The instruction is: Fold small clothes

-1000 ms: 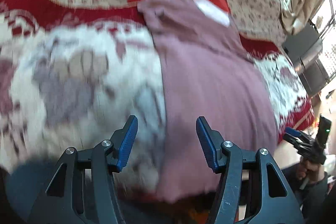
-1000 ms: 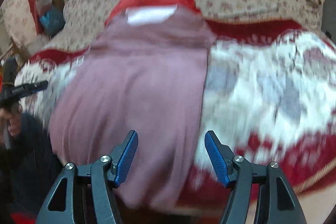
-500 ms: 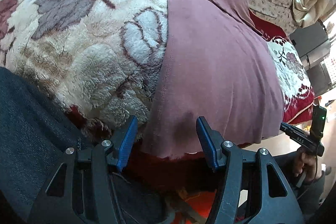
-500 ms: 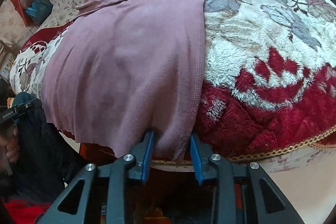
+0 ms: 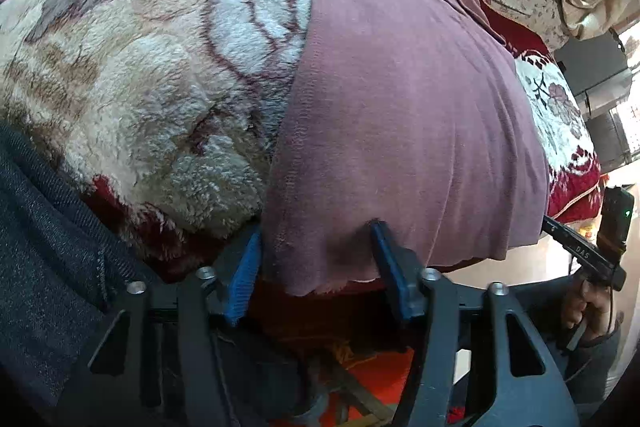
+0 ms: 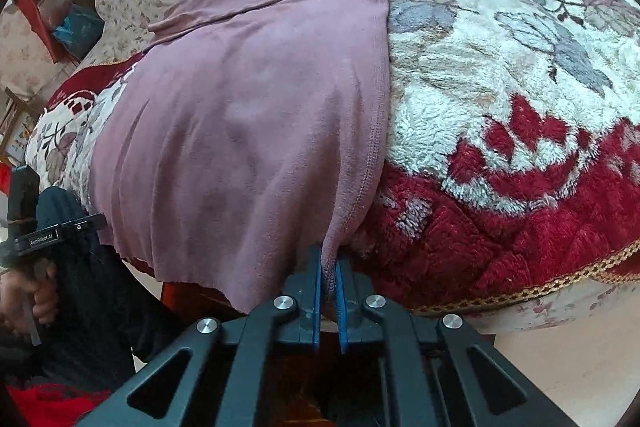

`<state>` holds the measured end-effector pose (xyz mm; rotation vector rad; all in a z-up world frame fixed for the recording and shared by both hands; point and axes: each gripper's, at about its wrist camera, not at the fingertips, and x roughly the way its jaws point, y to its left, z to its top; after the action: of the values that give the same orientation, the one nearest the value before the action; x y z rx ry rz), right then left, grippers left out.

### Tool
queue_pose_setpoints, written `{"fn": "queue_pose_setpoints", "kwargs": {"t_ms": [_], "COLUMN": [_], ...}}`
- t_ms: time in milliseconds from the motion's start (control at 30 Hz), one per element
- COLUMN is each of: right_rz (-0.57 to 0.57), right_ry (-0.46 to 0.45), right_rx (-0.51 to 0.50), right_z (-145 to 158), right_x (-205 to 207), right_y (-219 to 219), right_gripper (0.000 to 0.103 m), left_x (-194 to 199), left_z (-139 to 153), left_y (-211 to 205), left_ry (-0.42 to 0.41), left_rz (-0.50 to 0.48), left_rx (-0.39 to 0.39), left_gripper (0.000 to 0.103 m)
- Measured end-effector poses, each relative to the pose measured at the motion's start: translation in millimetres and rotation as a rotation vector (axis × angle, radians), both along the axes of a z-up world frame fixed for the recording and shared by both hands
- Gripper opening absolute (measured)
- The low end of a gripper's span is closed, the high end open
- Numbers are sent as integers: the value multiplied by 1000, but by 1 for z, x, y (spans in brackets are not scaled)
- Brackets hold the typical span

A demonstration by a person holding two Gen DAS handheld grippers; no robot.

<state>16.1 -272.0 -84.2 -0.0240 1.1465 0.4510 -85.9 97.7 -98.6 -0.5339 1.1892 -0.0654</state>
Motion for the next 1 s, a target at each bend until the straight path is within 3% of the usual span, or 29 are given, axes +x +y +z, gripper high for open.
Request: {"fn": "queue_pose_setpoints", "kwargs": {"t_ms": [100, 200, 367, 467, 633, 733, 1000], "right_rz": [-15, -22, -69, -110, -159, -153, -125], "right_ry": [11, 11, -36, -112, -272, -327, -398], "right_rx": [13, 21, 60, 119, 149, 141, 58], "right_z": [-1, 0, 13, 33, 74, 96, 144], "right_x": [3, 3, -1, -3, 3, 15, 89], "right_y": [-2, -5, -17, -29, -40, -38, -3], "right_gripper": [6, 6, 6, 5, 4, 4, 4], "left_x": [-2, -5, -17, -23, -14, 5, 100], "left_z": [0, 3, 27, 43, 80, 102, 157], "left_y": [4, 8, 7, 4, 29, 42, 51], "left_ry": [11, 2, -82, -149, -276, -317, -390], "left_rz": [14, 27, 6, -21, 64, 89, 134], "left_rx": [0, -4, 20, -3, -52, -68, 30], "left_gripper": [31, 6, 4, 4, 4, 4, 4]}}
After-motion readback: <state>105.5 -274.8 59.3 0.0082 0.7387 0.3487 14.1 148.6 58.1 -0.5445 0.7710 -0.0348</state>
